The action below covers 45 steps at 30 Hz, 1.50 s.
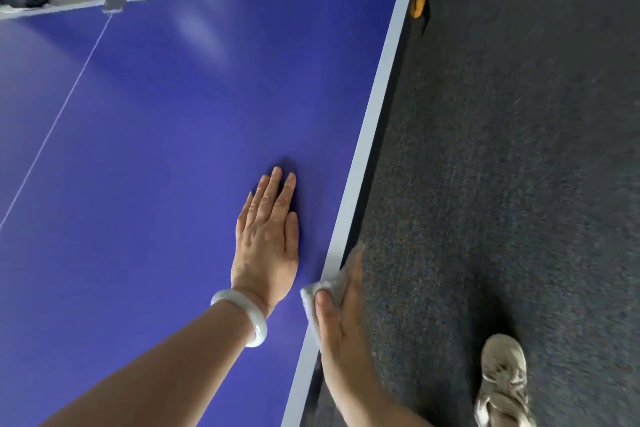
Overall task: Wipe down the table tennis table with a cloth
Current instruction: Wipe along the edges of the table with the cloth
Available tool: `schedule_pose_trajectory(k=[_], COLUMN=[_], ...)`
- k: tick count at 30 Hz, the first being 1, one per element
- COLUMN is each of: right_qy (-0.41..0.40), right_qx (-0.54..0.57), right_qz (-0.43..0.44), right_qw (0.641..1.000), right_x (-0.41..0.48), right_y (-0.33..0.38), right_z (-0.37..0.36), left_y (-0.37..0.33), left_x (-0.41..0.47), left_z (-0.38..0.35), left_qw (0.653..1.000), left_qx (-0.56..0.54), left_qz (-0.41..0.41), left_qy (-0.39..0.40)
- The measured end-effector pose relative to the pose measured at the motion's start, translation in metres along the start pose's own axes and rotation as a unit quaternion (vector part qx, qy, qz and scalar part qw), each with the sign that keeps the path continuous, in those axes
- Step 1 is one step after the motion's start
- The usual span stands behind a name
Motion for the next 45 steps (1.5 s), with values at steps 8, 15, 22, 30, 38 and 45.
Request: schedule_pose_trajectory(k=[8, 15, 22, 30, 38, 45], right_qy=[-0.057, 0.019, -0.064, -0.099, -0.057, -0.022], right_qx=[-0.001, 0.019, -0.007, -0.150, -0.193, -0.212], right_qz=[0.048, 0.081, 0.017, -0.005, -0.023, -0.031], right_qw=[0.997, 0.996, 0.998, 0.984, 0.979, 0.977], right_x=[0.103, -0.088, -0.006, -0.109, -0.103, -0.104], right_y=[0.007, -0.013, -0.008, -0.027, -0.024, -0.017], right_z=[0.009, -0.017, -0.009, -0.027, -0.024, -0.024], left_y=[0.001, 0.004, 0.008, 0.007, 0.020, 0.095], left_x=[0.000, 0.000, 0.005, 0.005, -0.014, -0.188], left_z=[-0.001, -0.003, -0.008, -0.007, 0.011, 0.014], left_qw=[1.000, 1.000, 0.999, 0.999, 0.964, 0.984], left_qx=[0.004, -0.001, -0.002, -0.026, -0.264, -0.166], left_qz=[-0.003, -0.010, -0.013, -0.014, 0.007, -0.057], left_qy=[-0.014, -0.029, -0.035, -0.038, 0.023, 0.023])
Point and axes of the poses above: each hand's wrist, its own x-axis towards the middle knuckle, its own z-axis out of the back of the hand, y = z × x, the point moved 4 cm from there along x, towards the middle knuckle, and after that the axes turned 15 degrees about z, right-handed, at the moved point
